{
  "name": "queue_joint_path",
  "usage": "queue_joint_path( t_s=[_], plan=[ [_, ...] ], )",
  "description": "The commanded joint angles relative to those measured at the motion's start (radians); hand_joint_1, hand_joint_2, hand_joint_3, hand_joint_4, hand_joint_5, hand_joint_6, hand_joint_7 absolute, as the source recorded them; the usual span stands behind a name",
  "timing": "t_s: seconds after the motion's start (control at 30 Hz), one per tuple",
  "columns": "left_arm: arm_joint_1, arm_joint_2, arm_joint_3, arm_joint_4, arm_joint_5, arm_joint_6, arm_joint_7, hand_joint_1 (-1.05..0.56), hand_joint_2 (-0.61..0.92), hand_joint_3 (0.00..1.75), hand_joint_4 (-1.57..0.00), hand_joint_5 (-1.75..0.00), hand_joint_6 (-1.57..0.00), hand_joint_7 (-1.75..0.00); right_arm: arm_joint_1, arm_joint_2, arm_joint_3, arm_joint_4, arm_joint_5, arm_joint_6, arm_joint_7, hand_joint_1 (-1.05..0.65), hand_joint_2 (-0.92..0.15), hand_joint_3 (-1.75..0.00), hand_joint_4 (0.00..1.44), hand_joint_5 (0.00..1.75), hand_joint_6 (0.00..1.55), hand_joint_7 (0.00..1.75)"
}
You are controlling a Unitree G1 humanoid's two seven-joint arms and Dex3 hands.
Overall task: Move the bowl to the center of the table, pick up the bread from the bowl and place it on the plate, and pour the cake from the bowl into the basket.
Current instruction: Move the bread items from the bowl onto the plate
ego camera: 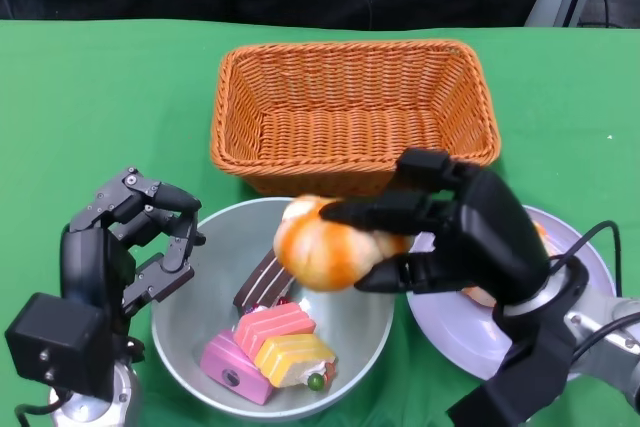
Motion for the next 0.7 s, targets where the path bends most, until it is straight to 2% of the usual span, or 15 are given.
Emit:
queue_joint_path(
  t_s=[0.03, 0.1, 0.3, 0.4, 0.7],
  plan=[
    [-0.015, 0.019, 0.013, 0.004, -0.017, -0.004, -0.013, -0.04, 0.72, 0.74, -0.78, -1.53, -0.80, -1.28, 0.048, -0.021, -0.045, -0.047, 0.024, 0.008, 0.002, -0.25, -0.91, -0.09, 0.81, 1.26, 0.90, 0.79],
    [-0.022, 0.022, 0.016, 0.012, -0.017, -0.006, -0.011, -0.03, 0.71, 0.77, -0.79, -1.52, -0.80, -1.29, 0.077, -0.022, -0.068, -0.073, 0.026, 0.025, 0.002, -0.27, -0.91, -0.09, 0.82, 1.25, 0.91, 0.81],
    [-0.043, 0.026, 0.026, 0.042, -0.006, -0.010, 0.000, -0.01, 0.66, 0.86, -0.80, -1.49, -0.80, -1.28, 0.170, -0.078, -0.168, -0.203, 0.075, 0.018, 0.038, -0.24, -0.89, -0.08, 0.83, 1.27, 0.91, 0.86],
    [-0.049, 0.026, 0.027, 0.054, -0.004, -0.016, -0.002, -0.01, 0.65, 0.87, -0.81, -1.50, -0.81, -1.30, 0.228, -0.100, -0.214, -0.249, 0.101, 0.030, 0.069, -0.23, -0.89, -0.10, 0.81, 1.31, 0.87, 0.94],
    [-0.051, 0.028, 0.033, 0.055, -0.023, -0.017, -0.022, -0.03, 0.66, 0.86, -0.80, -1.49, -0.80, -1.28, 0.360, -0.139, -0.353, -0.281, 0.141, 0.053, 0.079, -0.20, -0.85, -0.11, 0.85, 1.28, 0.87, 0.98]
  ],
)
